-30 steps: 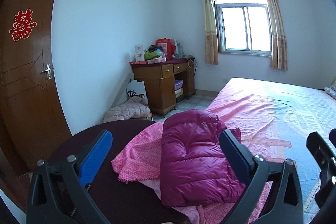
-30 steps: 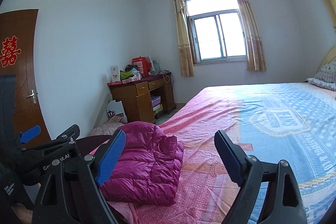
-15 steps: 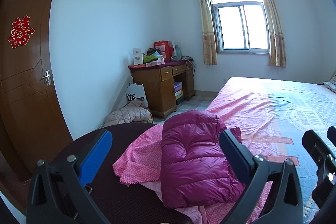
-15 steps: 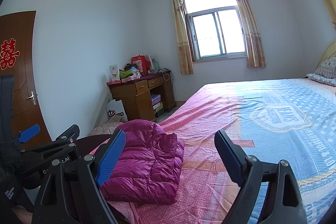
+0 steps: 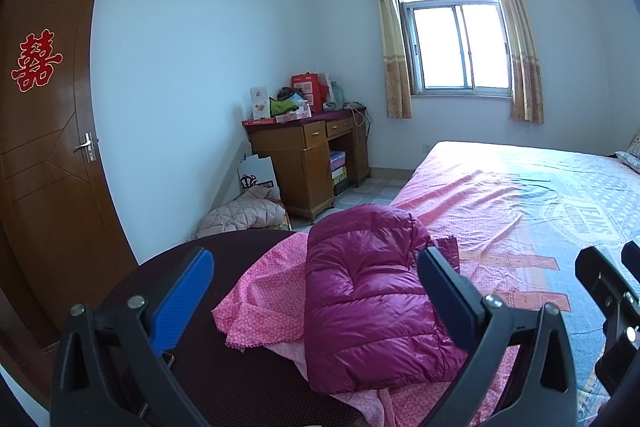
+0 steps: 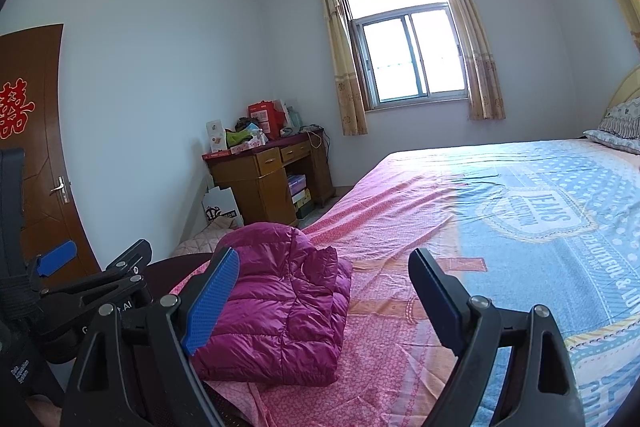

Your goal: Fold large clothes

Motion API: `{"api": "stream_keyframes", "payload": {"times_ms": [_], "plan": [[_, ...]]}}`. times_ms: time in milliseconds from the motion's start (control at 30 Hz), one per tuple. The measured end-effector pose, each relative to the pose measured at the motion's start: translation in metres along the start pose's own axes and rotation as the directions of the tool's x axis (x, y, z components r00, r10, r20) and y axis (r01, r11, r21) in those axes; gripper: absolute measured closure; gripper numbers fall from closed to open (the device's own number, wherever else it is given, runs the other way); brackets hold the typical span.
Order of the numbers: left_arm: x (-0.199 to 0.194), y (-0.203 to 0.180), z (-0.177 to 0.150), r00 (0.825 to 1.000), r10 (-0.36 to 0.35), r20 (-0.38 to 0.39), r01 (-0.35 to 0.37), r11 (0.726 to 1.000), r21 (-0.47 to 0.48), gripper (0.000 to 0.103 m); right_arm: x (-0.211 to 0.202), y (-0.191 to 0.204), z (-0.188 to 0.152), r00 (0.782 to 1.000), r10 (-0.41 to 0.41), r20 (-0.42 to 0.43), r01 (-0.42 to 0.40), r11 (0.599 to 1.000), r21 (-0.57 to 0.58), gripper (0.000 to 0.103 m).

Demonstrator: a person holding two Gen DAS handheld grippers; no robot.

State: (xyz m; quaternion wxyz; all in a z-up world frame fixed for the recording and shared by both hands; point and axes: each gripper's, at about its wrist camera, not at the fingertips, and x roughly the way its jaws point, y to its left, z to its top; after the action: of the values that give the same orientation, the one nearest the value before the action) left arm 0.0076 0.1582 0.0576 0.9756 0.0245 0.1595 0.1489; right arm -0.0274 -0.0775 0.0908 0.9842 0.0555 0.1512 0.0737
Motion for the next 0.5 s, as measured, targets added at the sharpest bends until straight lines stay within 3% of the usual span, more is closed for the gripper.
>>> {"api": "stream_keyframes", "payload": {"times_ms": [500], "plan": [[0.0006, -0.0019, -0.0010, 1.000, 0.002, -0.003, -0.002, 1.000, 0.000, 0.000, 0.0018, 0.0021, -0.0024, 1.000, 0.001, -0.006, -0.001, 1.000, 0.007, 0.016]]}}
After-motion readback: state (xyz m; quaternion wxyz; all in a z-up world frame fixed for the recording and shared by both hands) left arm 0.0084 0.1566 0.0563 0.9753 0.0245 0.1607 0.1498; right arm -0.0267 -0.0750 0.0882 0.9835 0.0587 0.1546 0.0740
